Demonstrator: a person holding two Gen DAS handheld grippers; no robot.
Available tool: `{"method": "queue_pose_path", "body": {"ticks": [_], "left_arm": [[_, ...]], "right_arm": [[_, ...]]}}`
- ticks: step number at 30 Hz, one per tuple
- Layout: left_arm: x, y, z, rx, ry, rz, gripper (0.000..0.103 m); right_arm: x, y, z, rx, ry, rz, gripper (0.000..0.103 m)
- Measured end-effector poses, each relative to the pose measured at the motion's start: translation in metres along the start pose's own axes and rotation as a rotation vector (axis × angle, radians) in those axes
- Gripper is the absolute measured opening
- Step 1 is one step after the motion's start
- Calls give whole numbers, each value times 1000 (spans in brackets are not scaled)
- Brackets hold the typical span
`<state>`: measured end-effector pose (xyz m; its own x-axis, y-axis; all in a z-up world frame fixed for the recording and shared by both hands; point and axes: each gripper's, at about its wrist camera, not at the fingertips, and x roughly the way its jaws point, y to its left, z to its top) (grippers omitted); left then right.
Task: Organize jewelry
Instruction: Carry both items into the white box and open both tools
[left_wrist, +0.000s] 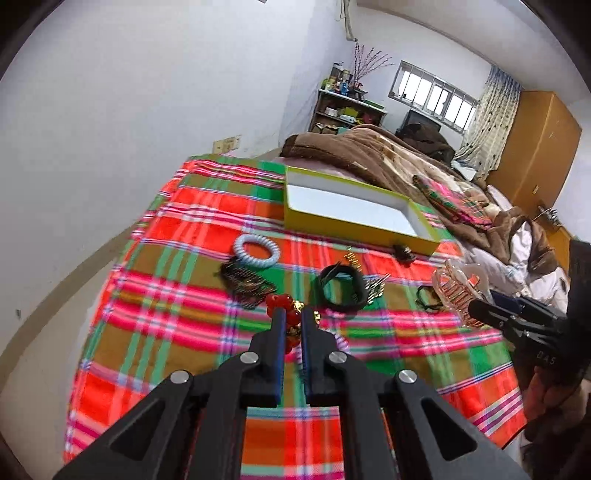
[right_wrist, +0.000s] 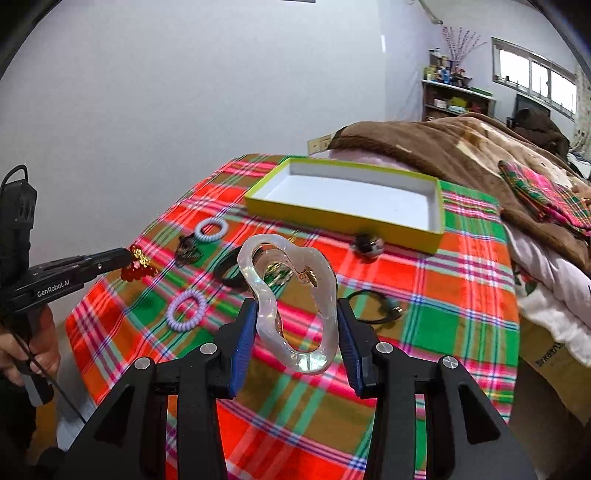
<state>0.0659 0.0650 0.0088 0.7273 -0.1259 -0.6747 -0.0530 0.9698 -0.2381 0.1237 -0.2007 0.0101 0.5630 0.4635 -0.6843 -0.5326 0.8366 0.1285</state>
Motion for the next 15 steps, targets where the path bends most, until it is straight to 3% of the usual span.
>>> {"method": "queue_pose_path", "body": {"ticks": [15], "left_arm": [[41,-32,73,76,-35,-74,8]], "right_arm": [[22,-40,50,29,-20,-82,43]]}}
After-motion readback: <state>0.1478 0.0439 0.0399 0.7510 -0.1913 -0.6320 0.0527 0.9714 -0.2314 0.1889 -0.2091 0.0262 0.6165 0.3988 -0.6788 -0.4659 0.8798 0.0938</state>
